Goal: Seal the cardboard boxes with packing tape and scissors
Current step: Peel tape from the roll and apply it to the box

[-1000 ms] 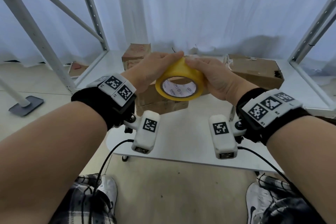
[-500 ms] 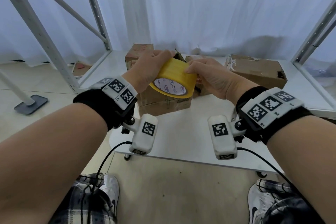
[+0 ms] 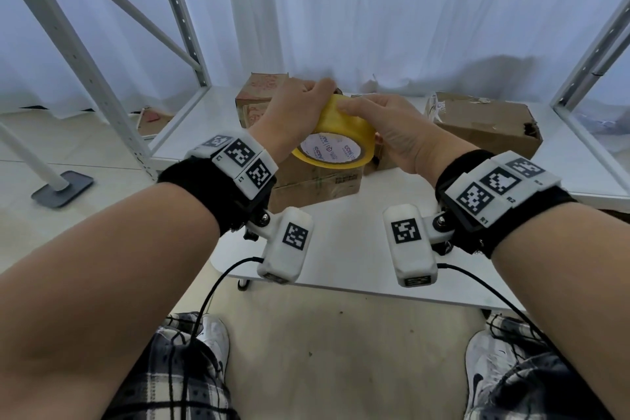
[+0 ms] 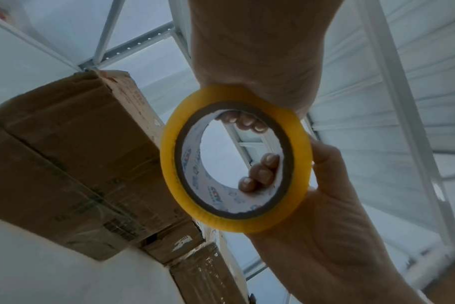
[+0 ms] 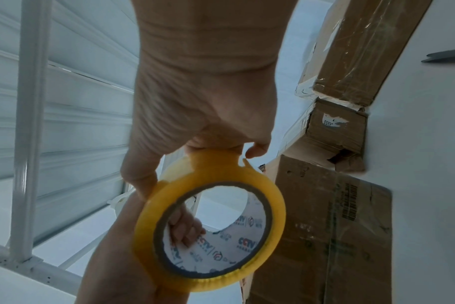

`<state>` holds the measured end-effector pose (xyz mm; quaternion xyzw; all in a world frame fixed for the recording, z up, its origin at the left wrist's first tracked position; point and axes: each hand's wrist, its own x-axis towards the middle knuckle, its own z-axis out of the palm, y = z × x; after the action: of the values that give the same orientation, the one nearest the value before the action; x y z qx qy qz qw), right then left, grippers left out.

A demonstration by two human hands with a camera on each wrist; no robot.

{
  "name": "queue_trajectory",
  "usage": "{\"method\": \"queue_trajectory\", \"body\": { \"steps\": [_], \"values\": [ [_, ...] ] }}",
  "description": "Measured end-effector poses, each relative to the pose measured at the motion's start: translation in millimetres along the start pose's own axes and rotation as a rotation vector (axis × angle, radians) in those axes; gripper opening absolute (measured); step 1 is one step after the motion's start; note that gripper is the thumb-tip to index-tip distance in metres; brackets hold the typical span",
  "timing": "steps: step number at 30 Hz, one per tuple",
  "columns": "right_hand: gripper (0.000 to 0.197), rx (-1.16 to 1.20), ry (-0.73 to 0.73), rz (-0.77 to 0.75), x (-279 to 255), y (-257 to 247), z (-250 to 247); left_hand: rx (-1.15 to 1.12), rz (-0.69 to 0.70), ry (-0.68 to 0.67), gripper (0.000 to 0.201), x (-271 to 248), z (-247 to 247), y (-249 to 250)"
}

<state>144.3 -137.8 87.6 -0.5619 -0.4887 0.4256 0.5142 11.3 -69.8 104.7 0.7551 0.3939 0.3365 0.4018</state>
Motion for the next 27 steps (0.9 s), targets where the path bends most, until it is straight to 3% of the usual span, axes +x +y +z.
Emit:
{"method": "queue_trajectory", "body": {
  "steps": [2, 4, 6, 8, 9, 12, 14, 17, 21, 24, 27],
  "values": [
    [0.016, 0.055, 0.009, -0.003, 0.0, -0.7, -0.3, -0.21, -0.142, 0.03, 0.03, 0.3, -1.3, -3.2],
    [0.023, 0.152, 0.034, -0.01, 1.6, -1.0, -3.4, -0.571, -0.302, 0.024, 0.029, 0.6, -5.4, -6.8],
    [0.038, 0.231, 0.061, -0.01, 3.0, -2.4, -6.8, -0.81, -0.338, -0.043, 0.043, 3.7, -8.4, -10.6],
    [0.044, 0.276, 0.064, -0.004, 2.7, -3.4, -9.1, -0.736, -0.297, -0.105, 0.054, 8.3, -9.2, -9.8],
    [0.04, 0.289, 0.067, -0.003, 1.8, -3.0, -9.9, -0.595, -0.235, -0.131, 0.058, 9.6, -9.1, -9.0],
    [0.032, 0.233, 0.098, 0.012, 1.8, 0.0, -12.7, -0.045, 0.103, -0.217, 0.053, 9.1, -9.8, -9.8],
    [0.034, 0.162, 0.146, 0.035, 1.6, -0.2, -12.0, 0.205, 0.274, -0.278, 0.054, 5.2, -12.1, -10.1],
    [0.034, 0.166, 0.201, -0.002, 1.9, -2.5, -12.2, 0.34, 0.501, -0.18, 0.054, 7.8, -13.0, -18.2],
    [0.043, 0.122, 0.09, -0.146, -1.7, -0.7, -16.4, 0.173, 0.435, -0.046, 0.035, 8.4, -13.5, -26.4],
    [0.062, 0.059, 0.071, -0.102, -1.8, 9.8, -25.4, 0.098, 0.381, -0.012, 0.025, 8.7, -14.8, -32.3],
    [0.057, -0.001, 0.094, -0.079, 0.1, 16.5, -28.5, 0.09, 0.34, -0.008, 0.026, 10.0, -14.8, -37.9]
  ]
}}
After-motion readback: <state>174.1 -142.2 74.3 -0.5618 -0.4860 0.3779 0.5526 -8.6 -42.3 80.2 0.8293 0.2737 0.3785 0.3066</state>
